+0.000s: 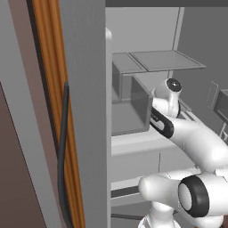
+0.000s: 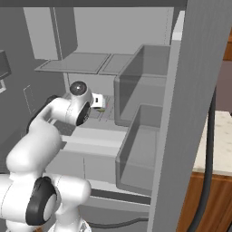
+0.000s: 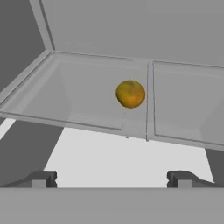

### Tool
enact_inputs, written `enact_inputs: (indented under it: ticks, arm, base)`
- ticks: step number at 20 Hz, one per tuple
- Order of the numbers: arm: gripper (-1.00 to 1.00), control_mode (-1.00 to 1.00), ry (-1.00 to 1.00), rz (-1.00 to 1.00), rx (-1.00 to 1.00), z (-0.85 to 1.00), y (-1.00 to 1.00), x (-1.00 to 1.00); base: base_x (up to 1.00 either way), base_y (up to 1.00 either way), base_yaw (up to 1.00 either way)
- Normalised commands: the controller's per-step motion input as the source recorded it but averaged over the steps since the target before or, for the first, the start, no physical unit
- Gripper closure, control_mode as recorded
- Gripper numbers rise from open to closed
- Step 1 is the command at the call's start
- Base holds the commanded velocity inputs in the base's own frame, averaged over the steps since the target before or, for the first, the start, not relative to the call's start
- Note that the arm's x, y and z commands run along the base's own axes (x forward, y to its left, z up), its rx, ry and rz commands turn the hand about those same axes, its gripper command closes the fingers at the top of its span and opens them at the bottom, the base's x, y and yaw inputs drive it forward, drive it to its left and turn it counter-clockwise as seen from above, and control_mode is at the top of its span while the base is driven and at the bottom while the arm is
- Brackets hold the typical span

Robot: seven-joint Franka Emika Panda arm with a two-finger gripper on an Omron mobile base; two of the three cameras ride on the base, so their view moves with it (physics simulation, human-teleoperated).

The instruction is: Retrieve the tangerine and orange from the fridge and place them into the bowl on the dining table.

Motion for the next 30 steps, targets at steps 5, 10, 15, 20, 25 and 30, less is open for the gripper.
enact_inputs:
  ticks: [5,10,15,20,25,30]
  arm:
    - [-1.00,-1.00,0.00,0.00,0.00,-0.39,0.00,0.31]
    - [-1.00,-1.00,0.00,0.00,0.00,-0.24,0.00,0.37]
    - [-1.00,-1.00,0.00,0.00,0.00,-0.04,0.00,0.47]
    - [-1.00,-1.00,0.00,0.00,0.00,-0.05,0.00,0.46]
    - [-1.00,-1.00,0.00,0.00,0.00,-0.13,0.00,0.39]
    - [-1.00,-1.00,0.00,0.00,0.00,-0.18,0.00,0.39]
  base:
    - [0.00,0.00,0.00]
    - [0.00,0.00,0.00]
    - [0.00,0.00,0.00]
    - [0.00,0.00,0.00]
    - [0.00,0.00,0.00]
    - [0.00,0.00,0.00]
